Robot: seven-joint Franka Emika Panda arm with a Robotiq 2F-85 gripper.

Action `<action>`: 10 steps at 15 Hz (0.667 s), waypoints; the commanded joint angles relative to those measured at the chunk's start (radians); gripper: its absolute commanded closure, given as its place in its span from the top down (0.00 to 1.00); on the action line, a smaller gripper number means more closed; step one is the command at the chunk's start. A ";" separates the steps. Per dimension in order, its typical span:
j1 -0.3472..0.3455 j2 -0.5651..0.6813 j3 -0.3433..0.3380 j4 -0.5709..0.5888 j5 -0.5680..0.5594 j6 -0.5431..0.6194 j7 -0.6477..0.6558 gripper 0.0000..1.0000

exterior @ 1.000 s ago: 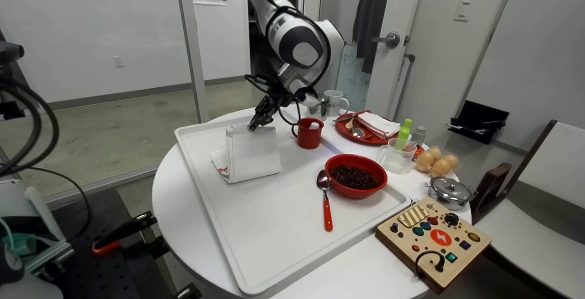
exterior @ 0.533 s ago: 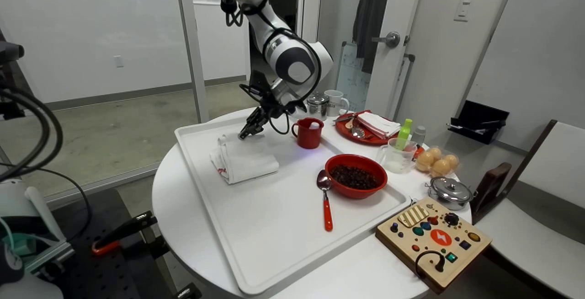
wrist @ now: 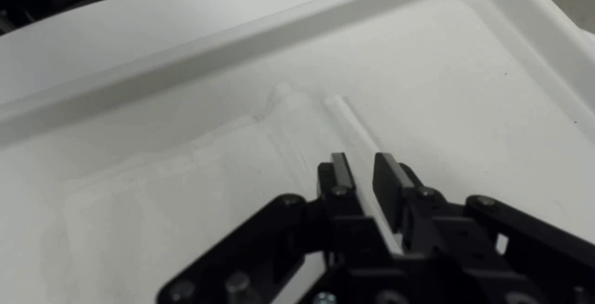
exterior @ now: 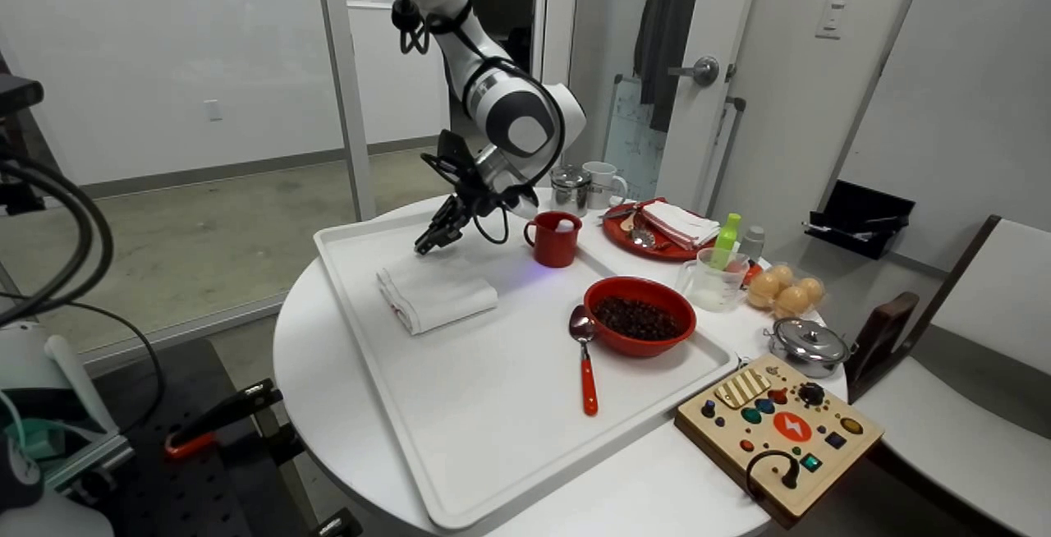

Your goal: Fold the towel in half from right to left

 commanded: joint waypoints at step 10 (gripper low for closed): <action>0.056 -0.155 -0.025 -0.175 -0.107 -0.006 0.006 1.00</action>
